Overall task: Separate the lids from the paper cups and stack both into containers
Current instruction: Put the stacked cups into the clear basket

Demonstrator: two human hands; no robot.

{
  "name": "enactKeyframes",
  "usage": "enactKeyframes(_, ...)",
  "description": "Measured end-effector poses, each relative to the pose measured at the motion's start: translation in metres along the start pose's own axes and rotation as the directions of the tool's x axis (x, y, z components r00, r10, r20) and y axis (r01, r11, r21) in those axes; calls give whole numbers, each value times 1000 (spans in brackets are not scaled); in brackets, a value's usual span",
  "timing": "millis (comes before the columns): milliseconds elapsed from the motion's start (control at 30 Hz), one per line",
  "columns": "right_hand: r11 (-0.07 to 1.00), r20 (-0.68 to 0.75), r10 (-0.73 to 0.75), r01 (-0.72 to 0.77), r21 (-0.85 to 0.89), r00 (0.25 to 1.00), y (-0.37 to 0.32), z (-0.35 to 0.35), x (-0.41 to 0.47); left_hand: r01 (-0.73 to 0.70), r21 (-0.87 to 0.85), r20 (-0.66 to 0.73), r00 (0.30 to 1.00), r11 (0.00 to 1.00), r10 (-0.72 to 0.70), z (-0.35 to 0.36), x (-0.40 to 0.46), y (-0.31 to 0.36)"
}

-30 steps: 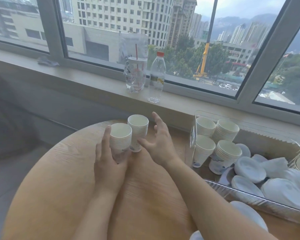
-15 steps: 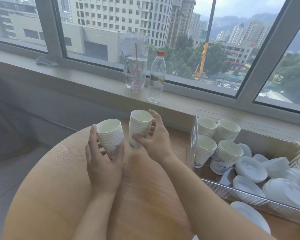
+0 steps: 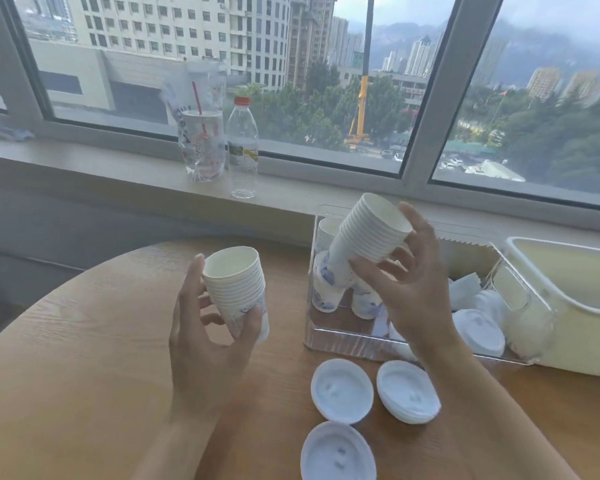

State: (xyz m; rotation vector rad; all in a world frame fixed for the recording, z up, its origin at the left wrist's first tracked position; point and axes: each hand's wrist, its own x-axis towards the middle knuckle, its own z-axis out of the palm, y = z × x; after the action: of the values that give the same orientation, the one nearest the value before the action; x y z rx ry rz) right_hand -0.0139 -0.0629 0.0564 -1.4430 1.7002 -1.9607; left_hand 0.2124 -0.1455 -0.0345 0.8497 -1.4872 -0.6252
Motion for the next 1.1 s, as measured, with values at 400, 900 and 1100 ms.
enactKeyframes(400,982,153,83,-55,-179,985,53,4,-35,-52,2,57,997,999,52,38,-32,37)
enactKeyframes(900,921,319,137,-2,-389,938,57,-4,-31,-153,48,129,981,987,146,49,-43,35)
enactKeyframes(1100,968,515,187,-69,-240,837,28,-50,-9,-214,67,147,968,975,203,53,-46,38)
